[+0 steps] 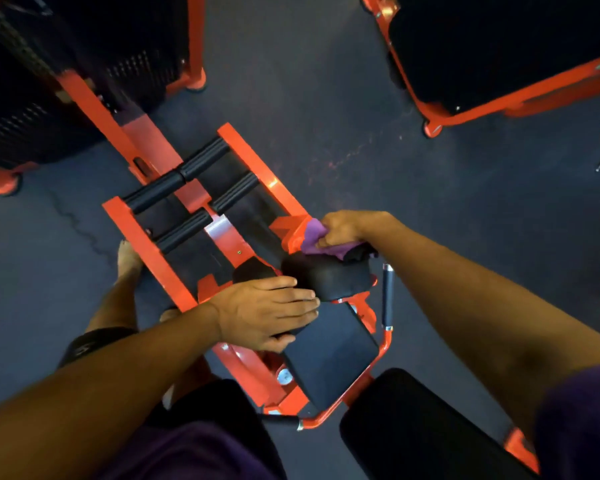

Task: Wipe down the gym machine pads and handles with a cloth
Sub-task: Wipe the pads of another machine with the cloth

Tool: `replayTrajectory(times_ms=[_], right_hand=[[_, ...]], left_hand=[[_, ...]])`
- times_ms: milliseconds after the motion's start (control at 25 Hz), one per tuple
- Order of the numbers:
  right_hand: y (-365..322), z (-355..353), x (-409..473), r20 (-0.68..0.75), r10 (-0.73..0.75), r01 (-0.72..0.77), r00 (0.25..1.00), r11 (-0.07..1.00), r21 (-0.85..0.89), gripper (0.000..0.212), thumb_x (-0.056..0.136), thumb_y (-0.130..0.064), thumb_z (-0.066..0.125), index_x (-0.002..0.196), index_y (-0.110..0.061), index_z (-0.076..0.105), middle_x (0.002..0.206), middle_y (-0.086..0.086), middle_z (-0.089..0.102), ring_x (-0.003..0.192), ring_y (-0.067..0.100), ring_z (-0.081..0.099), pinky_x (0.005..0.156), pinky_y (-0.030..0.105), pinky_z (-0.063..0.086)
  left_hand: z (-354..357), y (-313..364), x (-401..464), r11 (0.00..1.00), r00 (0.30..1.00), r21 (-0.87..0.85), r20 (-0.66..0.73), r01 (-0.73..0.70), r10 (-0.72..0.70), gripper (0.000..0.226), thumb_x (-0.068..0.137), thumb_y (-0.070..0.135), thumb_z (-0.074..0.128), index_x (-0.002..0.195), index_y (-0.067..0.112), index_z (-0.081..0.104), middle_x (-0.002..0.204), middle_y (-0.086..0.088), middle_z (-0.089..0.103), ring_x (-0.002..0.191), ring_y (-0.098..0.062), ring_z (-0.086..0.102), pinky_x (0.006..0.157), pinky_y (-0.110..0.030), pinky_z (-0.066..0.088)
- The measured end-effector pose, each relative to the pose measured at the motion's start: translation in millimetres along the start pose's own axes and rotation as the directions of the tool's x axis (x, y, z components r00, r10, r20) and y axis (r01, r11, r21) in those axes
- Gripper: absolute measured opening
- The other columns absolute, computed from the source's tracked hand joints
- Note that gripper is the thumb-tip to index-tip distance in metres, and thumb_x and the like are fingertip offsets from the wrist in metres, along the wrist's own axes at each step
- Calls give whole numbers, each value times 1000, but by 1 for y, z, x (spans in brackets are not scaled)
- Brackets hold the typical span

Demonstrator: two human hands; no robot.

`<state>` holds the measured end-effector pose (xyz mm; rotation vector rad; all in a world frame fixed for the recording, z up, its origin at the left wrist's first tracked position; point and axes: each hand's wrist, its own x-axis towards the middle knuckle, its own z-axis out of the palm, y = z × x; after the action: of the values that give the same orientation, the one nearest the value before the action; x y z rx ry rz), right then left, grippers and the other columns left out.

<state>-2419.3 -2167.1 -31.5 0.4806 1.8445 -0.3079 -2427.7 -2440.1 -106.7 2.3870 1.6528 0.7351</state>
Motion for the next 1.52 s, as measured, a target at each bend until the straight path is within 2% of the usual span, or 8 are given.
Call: replayTrajectory(times_ms=[200,320,520,640,960,1080,1280,1520], right_hand=[[39,34,-11,-131,38,15,991,925,380,35,94,-33,66,123,-13,65,117,5,65,99,23,59,80,28,42],[42,59,-13,-121,151,-28,981,731,681,37,93,-36,64,124,-16,65,116,6,66,101,25,64,81,30,47],[29,85,-25,-132,198,9,971,523,852,16,93,-31,61,107,-29,69,116,8,68,104,27,65,90,36,53],[20,94,-37,-177,180,119,968,293,949,24,96,-15,58,104,-34,69,92,-4,67,83,14,65,68,22,54],[4,108,-33,-287,381,377,879,-187,907,32,86,-29,75,114,-16,71,113,9,74,102,19,70,100,41,54],[-1,94,-20,-418,312,475,853,-133,870,18,96,-16,67,114,-16,69,106,0,72,95,7,65,86,17,52],[-1,94,36,-245,235,279,941,-126,952,37,100,-27,62,131,-7,62,111,3,61,101,17,55,78,24,43],[-10,118,-5,-469,336,568,817,-327,755,18,96,-8,62,103,-23,70,99,-12,71,89,-4,65,85,12,47]], left_hand=[[-21,-6,11,998,999,47,19,-50,50,49,103,43,49,145,21,59,162,1,43,149,-20,41,118,-43,36],[-28,-3,8,990,998,127,39,-58,53,48,104,41,47,149,24,54,163,2,40,151,-22,38,119,-45,33],[-35,11,5,973,980,167,94,157,-174,62,104,45,50,158,14,41,167,-4,32,156,-22,26,124,-45,25],[-40,17,2,964,963,159,134,213,-235,69,102,48,52,160,15,35,170,-7,24,158,-22,21,123,-45,27],[-52,4,51,913,906,97,118,397,-406,75,94,44,56,157,7,40,169,-11,25,158,-26,19,124,-49,27],[-38,2,46,932,931,65,50,358,-361,77,86,37,64,152,3,46,164,-14,35,156,-28,25,125,-49,27],[-30,-7,43,945,947,96,45,314,-319,76,86,38,60,152,2,46,163,-18,35,155,-31,27,126,-49,25],[-32,-7,41,953,952,83,73,292,-298,77,86,39,58,151,2,45,163,-18,35,154,-35,28,122,-54,30]])
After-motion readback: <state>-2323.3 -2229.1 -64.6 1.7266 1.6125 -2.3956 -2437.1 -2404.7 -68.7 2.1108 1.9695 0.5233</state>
